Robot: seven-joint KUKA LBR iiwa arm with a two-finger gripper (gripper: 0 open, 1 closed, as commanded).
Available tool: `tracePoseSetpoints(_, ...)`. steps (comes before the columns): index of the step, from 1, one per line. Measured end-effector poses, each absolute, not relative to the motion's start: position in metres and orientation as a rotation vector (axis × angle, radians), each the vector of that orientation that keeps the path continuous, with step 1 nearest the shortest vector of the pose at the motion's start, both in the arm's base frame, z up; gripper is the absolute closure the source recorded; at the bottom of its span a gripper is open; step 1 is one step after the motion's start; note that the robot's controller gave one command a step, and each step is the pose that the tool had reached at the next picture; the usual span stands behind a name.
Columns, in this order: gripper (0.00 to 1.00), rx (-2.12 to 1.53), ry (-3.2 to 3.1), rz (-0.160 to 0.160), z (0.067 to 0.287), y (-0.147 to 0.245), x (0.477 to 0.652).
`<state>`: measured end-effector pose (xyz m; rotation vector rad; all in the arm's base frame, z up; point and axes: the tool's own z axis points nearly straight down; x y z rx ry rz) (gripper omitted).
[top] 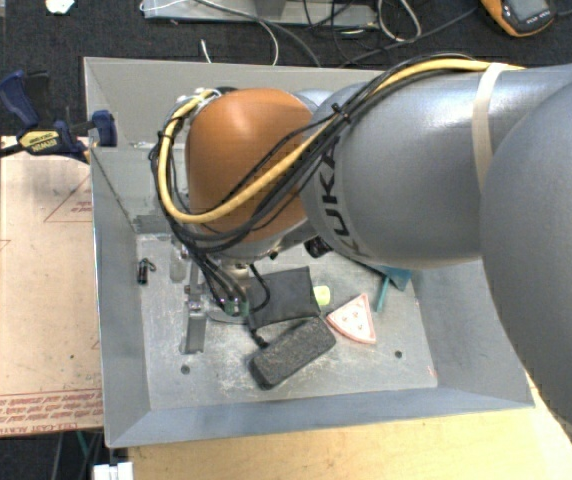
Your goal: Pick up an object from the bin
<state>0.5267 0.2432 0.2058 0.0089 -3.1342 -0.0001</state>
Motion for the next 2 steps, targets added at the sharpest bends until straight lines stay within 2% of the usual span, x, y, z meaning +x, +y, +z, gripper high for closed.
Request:
tracePoseSetpoints(1, 0.0, 0.002, -3.142, -0.003, 0.211, 0.242, 0.529)
tracePoseSetpoints(2, 0.0, -0.189, -3.133, -0.006, 0.215, 0.213, 0.529)
